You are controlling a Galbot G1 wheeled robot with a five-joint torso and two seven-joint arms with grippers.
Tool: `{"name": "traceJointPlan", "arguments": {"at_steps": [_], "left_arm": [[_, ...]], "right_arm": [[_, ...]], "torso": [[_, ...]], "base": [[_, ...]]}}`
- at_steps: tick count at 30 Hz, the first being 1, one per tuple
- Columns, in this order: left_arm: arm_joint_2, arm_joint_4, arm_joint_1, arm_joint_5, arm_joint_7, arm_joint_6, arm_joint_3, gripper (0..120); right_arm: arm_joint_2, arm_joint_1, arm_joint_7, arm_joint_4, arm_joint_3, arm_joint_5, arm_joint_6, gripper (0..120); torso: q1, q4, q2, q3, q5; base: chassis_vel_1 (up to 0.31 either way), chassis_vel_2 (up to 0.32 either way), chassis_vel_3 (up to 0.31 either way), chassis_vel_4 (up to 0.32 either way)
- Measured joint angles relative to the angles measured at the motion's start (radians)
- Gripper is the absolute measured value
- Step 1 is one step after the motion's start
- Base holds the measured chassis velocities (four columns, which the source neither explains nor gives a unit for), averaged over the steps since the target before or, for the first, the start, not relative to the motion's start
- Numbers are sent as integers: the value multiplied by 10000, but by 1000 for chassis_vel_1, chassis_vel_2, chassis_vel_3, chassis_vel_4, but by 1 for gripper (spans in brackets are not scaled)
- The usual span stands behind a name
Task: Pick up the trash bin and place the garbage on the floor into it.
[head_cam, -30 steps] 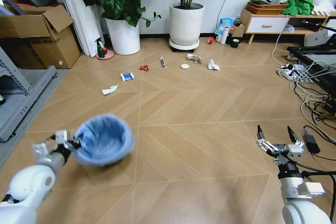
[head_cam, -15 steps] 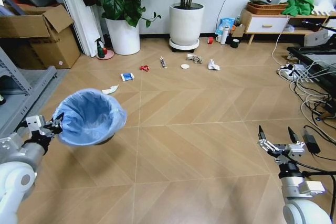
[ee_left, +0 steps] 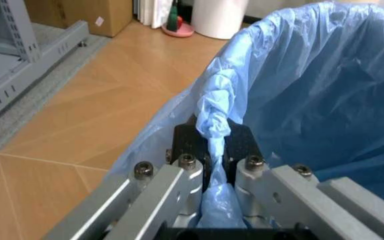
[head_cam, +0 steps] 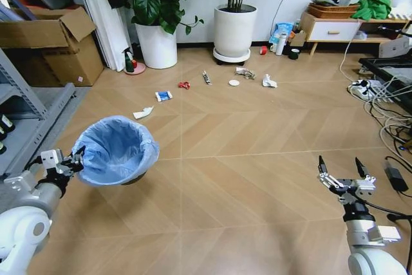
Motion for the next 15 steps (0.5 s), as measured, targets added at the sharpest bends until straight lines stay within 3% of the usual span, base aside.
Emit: {"name": "traceJointPlan", "arguments": {"at_steps": [7,15], "left_arm": [[-19,-79,83,52,1,3,8,1],[-76,-122,152,125,7,7,54,1]], "right_arm": [[14,-15,-15,36,10,46,2,100],[14,-23,-103,40,14,126,29,100]], "torso": [[0,-3,0,0,-1],[1,-2,0,0,-2]], "base": [[58,227,-56,-205],[-18,298,13,-296]]}}
